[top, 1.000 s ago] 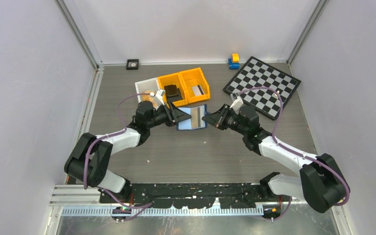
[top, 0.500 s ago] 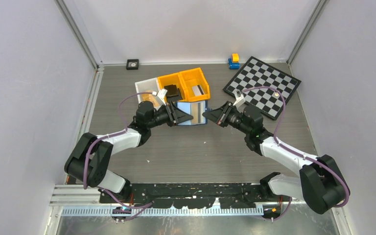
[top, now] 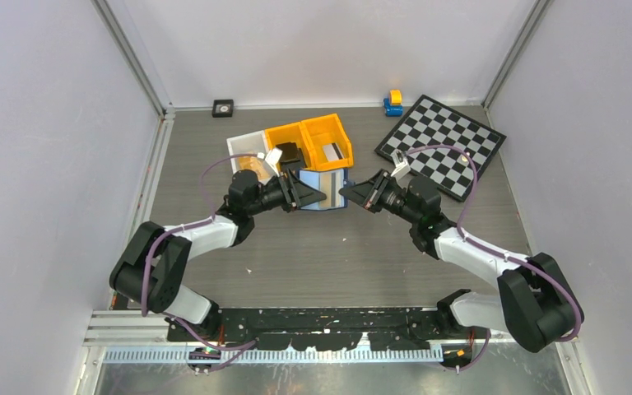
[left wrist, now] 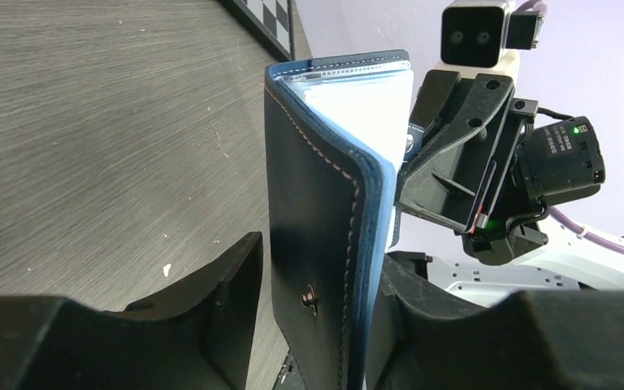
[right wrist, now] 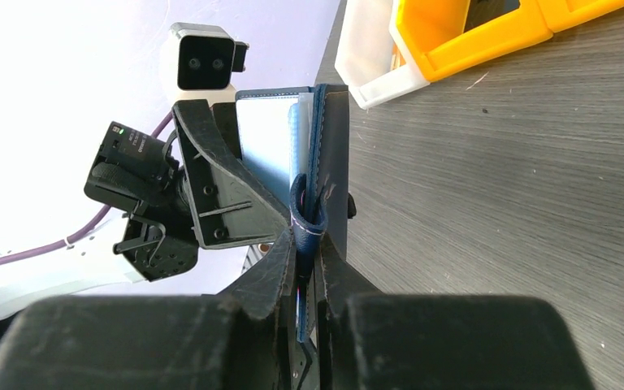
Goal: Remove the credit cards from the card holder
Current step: Remove the credit card from the card holder.
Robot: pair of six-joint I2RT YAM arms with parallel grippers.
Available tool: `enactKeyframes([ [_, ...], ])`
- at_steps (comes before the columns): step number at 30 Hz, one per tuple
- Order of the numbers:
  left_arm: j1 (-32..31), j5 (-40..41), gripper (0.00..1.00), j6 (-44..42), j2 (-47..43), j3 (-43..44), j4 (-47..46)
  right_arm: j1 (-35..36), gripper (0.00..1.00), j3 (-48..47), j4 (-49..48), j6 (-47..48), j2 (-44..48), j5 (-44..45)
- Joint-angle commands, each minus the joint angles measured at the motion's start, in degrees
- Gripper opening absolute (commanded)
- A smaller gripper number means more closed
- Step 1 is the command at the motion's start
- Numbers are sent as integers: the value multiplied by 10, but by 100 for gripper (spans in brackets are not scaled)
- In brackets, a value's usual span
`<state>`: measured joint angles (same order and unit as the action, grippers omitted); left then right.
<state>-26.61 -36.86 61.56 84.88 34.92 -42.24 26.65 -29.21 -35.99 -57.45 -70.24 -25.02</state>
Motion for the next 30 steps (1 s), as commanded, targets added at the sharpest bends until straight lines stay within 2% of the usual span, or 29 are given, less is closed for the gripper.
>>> enactKeyframes([
  [1,-2,-16,47,4,7,10,-44,1,1,1,-62,-12,3,-20],
  [7,-3,-25,45,18,20,10,-77,1,0,-1,-79,-20,-10,-32],
  [10,-4,-26,40,18,18,9,-78,0,1,-1,-82,-23,-16,-34],
  [15,-3,-18,13,13,2,3,-82,0,0,-2,-73,-19,-14,-28],
  [19,-3,-9,1,4,-12,-3,-79,0,0,-5,-41,-5,-9,-12],
  [25,-3,-8,0,5,-16,-6,-84,0,4,-13,-17,7,-15,-7],
  [30,-3,-13,0,16,-20,-13,-118,0,21,-17,-5,11,-20,-4],
])
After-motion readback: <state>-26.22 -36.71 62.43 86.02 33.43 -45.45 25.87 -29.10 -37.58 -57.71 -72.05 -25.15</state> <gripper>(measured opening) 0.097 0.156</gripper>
